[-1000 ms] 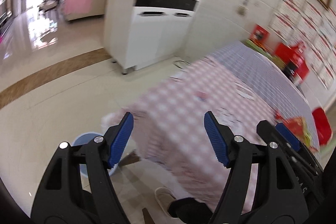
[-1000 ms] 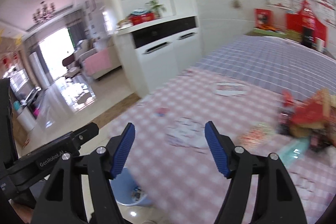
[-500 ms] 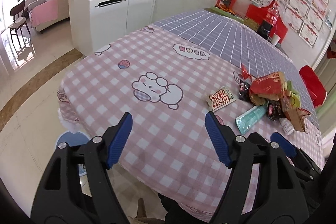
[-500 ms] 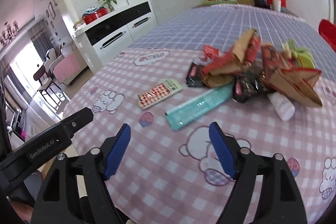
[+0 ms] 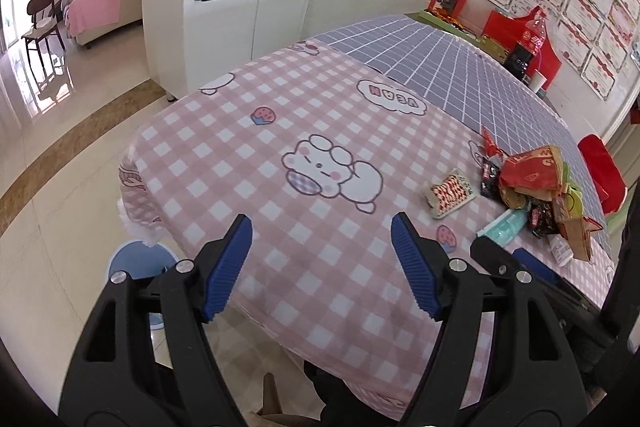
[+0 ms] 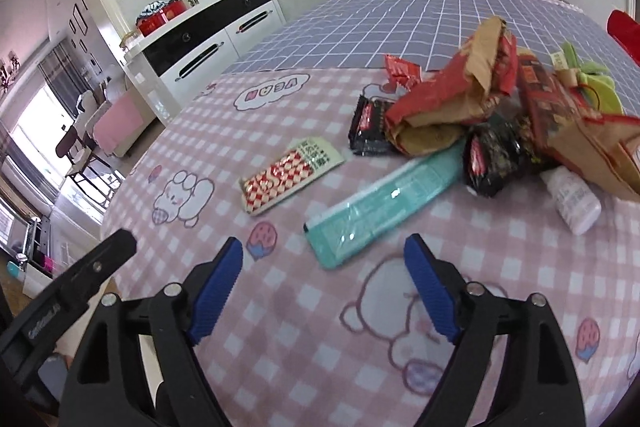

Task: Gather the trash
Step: 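Grasp the red-and-white checkered snack packet with the left gripper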

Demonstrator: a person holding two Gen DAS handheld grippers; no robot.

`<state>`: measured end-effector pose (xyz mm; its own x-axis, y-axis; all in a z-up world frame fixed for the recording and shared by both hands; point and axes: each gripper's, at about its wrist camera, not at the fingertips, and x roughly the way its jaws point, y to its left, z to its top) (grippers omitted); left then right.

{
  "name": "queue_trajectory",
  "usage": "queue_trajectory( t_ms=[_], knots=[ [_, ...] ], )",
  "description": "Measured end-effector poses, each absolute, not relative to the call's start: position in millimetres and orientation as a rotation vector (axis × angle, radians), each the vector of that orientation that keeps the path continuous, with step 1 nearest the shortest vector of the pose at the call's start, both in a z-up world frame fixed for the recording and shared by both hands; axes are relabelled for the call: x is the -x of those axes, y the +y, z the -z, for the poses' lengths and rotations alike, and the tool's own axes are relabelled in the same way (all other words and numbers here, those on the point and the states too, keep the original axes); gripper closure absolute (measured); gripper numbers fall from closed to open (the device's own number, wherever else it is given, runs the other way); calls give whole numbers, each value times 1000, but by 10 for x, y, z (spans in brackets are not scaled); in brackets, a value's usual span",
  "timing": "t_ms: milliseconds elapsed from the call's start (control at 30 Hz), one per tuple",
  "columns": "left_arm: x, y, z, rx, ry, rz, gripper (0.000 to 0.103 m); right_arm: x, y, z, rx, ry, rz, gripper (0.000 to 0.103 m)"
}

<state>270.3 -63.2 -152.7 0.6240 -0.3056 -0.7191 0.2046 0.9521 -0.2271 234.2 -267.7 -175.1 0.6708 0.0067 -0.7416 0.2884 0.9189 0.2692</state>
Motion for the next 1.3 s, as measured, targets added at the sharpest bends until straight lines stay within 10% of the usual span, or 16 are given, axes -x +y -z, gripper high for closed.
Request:
queue_trajectory(
  t_ms=[400, 800, 1300],
  knots=[
    [-2936, -713, 1554, 98, 863, 344, 32, -2800, -2549, 1821, -165, 896, 217, 21],
    [-3060, -1031, 1627, 84, 900, 446, 31, -2762, -2850, 1789, -207, 874, 163, 95],
    [-3064, -1801, 1759, -144, 886, 531, 31, -2504, -3294, 1725, -331, 832, 179, 57]
  ],
)
